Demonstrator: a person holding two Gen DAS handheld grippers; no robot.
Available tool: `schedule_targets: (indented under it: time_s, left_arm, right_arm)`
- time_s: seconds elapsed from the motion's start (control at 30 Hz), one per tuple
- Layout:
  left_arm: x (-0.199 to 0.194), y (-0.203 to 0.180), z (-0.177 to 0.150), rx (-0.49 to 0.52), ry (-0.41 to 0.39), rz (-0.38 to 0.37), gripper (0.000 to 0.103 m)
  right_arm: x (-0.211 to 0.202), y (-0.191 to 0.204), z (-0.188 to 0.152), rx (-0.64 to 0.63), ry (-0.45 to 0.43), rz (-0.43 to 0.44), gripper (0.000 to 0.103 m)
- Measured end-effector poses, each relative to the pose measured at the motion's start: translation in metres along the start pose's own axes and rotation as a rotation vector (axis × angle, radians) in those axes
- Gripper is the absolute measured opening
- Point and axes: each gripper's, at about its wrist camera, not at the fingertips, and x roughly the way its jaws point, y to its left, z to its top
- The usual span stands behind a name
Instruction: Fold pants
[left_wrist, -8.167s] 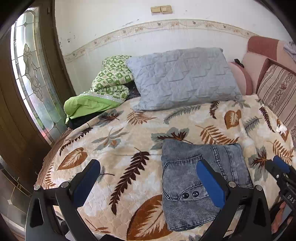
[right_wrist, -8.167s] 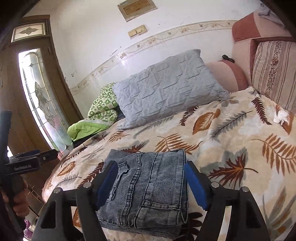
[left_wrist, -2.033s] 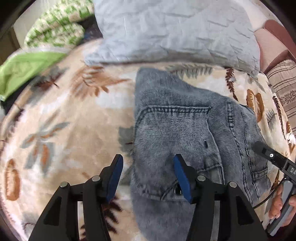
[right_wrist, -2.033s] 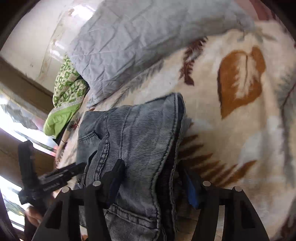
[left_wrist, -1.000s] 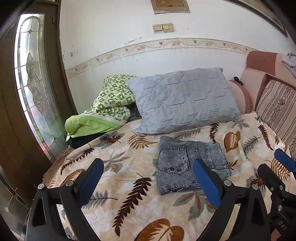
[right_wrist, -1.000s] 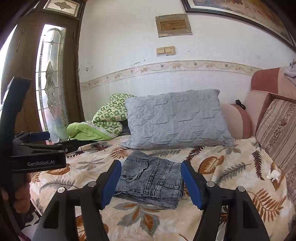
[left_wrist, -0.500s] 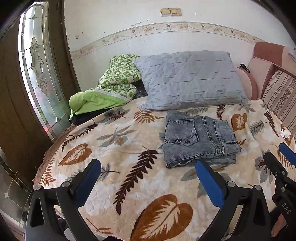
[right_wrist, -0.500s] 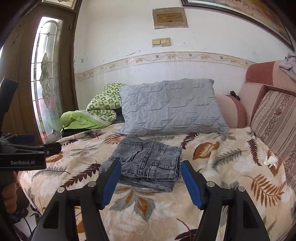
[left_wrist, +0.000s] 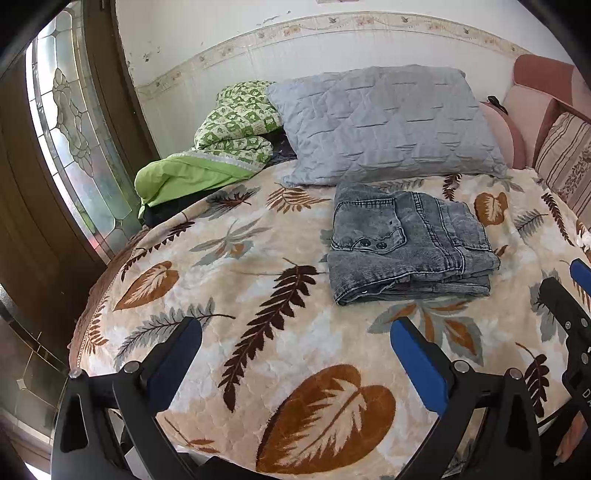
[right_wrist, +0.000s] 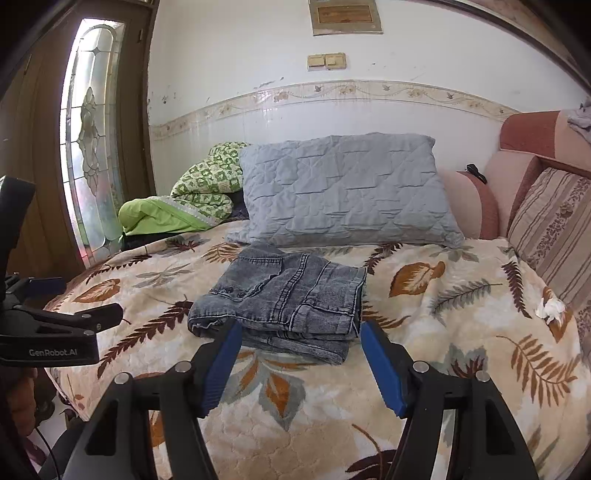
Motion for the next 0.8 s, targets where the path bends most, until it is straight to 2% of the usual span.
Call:
schedule_targets:
  time_s: [0.23, 0.8]
  left_arm:
    - [0.007, -0.007, 0.003, -0.007, 0.031, 0.016, 0.102]
    - [0.003, -0.028, 0.015, 0.01, 0.031, 0.037, 0.102]
  right_arm:
    - [-0.002, -0.008, 0.006, 0.02, -0.021, 0.013, 0.07]
    - [-0.013, -0.025, 0.016, 0.06, -0.068, 0.021, 0.072]
